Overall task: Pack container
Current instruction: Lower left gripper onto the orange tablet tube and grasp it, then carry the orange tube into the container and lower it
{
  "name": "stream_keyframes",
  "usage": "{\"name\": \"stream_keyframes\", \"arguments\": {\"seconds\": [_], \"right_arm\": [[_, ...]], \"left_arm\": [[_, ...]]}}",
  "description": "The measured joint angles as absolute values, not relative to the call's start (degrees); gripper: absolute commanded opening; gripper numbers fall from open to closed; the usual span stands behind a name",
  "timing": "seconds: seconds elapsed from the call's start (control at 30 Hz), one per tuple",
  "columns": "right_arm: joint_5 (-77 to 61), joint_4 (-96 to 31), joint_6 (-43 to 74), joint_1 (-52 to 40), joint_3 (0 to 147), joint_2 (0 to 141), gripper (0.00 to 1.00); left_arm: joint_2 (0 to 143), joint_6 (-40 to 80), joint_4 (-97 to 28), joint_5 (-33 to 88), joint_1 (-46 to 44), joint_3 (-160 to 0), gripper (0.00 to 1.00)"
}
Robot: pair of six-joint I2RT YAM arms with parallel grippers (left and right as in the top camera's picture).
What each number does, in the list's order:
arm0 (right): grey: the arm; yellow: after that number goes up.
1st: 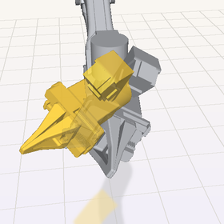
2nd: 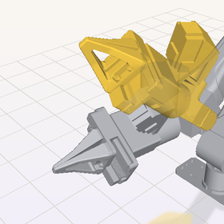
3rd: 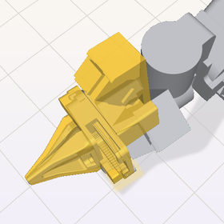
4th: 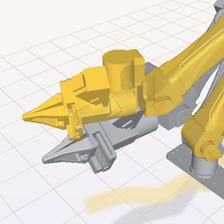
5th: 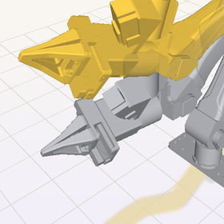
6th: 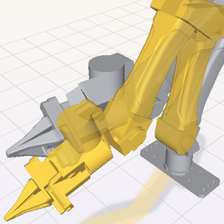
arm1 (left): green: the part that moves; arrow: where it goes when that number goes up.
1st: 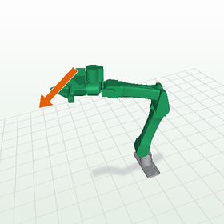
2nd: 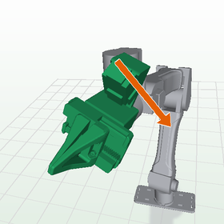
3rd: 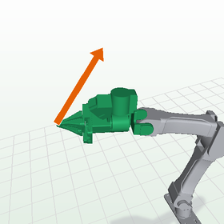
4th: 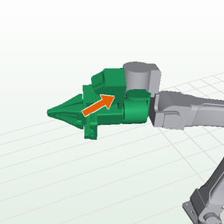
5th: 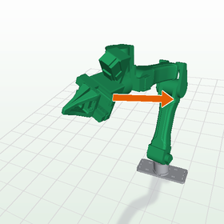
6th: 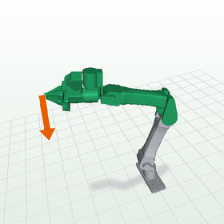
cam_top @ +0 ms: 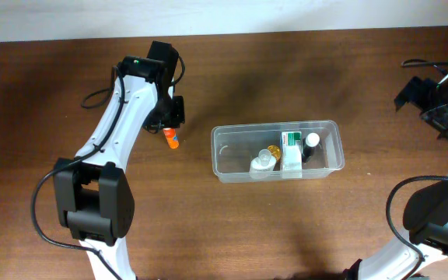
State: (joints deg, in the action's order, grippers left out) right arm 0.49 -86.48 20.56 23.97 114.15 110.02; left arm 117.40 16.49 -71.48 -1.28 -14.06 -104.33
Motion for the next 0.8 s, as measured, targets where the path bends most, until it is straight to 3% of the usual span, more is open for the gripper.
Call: {"name": "stream_keyframes", "arguments": {"seconds": [0.23,0.47,0.8], "right_arm": [[0.49,-86.48,20.56,23.97,114.15,110.02,0.98],[0.47,-86.48,20.60,23.97,114.15,110.02,0.98],[0.49,-86.50,20.60,23.97,114.15,110.02,0.98]], "left_arm": [[117.47,14.94,-73.89,-1.28,-14.06,-105.34,0.28],[117.56,12.91,-81.52,-0.75,-14.90,-116.57,0.28],[117.56,10.07,-91.64,2.09,-23.99,-131.63,0.28]]}}
